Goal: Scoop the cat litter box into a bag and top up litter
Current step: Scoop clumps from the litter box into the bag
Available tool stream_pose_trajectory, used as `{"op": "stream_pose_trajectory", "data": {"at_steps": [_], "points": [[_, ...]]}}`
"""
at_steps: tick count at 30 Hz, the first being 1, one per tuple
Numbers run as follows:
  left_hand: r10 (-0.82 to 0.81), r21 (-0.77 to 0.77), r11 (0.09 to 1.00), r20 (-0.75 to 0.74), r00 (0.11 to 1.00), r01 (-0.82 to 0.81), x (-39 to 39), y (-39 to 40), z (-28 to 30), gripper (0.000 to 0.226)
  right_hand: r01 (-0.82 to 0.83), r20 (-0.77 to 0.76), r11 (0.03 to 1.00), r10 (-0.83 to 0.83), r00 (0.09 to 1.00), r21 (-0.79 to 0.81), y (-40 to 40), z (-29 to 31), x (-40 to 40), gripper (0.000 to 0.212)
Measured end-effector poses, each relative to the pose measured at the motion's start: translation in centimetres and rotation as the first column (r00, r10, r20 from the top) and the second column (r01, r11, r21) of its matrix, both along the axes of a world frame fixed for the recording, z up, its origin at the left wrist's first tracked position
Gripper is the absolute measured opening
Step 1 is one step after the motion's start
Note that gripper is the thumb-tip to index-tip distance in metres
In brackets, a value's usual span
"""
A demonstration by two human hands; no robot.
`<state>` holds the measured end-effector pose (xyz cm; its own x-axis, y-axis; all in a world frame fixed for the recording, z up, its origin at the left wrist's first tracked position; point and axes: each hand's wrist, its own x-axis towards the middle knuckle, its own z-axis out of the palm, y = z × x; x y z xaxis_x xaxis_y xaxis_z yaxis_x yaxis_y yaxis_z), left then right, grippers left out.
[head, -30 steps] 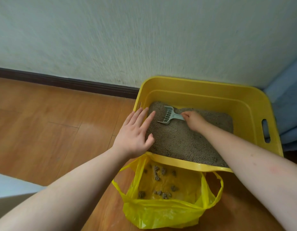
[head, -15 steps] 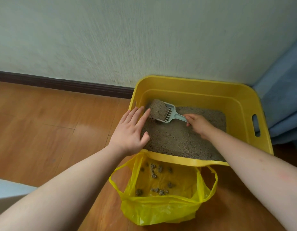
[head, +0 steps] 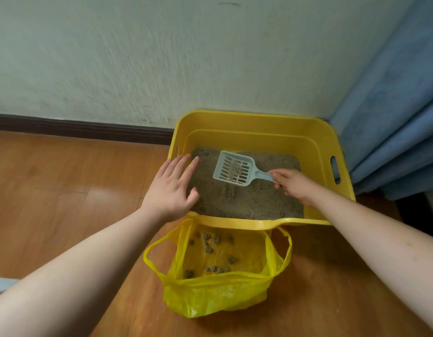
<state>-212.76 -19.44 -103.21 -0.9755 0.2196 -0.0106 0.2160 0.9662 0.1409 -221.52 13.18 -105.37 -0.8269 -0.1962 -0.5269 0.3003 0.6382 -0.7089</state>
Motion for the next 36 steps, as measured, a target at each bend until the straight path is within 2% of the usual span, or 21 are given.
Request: {"op": "stream_pose_trajectory", "data": {"at_steps": [7,16,20,25,28,33,35,36], "points": [[0.0,-0.01,1.0,0.0,1.0,0.0,0.0,0.0,-0.2,0.074,-0.039,-0.021,0.998,0.041,0.999,0.053,1.1,1.5,1.7,0.027],[-0.003,-0.007,1.0,-0.001,1.0,0.003,-0.1,-0.1,-0.2,0.073,0.005,-0.084,1.0,-0.004,0.996,0.011,1.7,5.4,5.0,0.025],[-0.007,-0.008,1.0,0.002,1.0,0.008,-0.1,-0.1,-0.1,0.074,0.068,-0.004,0.987,-0.069,0.998,-0.144,1.0,7.8,8.2,0.024],[-0.007,-0.002,1.0,-0.01,1.0,0.007,-0.2,-0.1,-0.2,0.074,0.057,0.029,0.98,-0.053,0.998,-0.189,1.0,9.3,11.7,0.025],[-0.011,0.003,1.0,-0.02,1.0,0.011,-0.2,-0.1,-0.2,0.073,-0.018,0.043,0.987,0.025,0.999,-0.158,0.5,8.6,13.7,0.024],[-0.015,0.013,1.0,-0.03,0.999,0.016,-0.1,-0.1,-0.1,0.073,-0.194,0.107,0.981,0.195,0.975,-0.015,-1.2,5.1,17.3,0.023],[-0.018,0.013,1.0,-0.027,0.999,0.018,-0.1,-0.1,-0.1,0.072,-0.143,0.183,0.989,0.147,0.972,-0.036,-2.0,3.7,18.3,0.025],[-0.017,0.011,1.0,-0.025,1.0,0.017,-0.1,-0.1,-0.1,0.072,-0.045,0.278,0.995,0.069,0.958,-0.091,-2.4,3.1,18.5,0.025]]}}
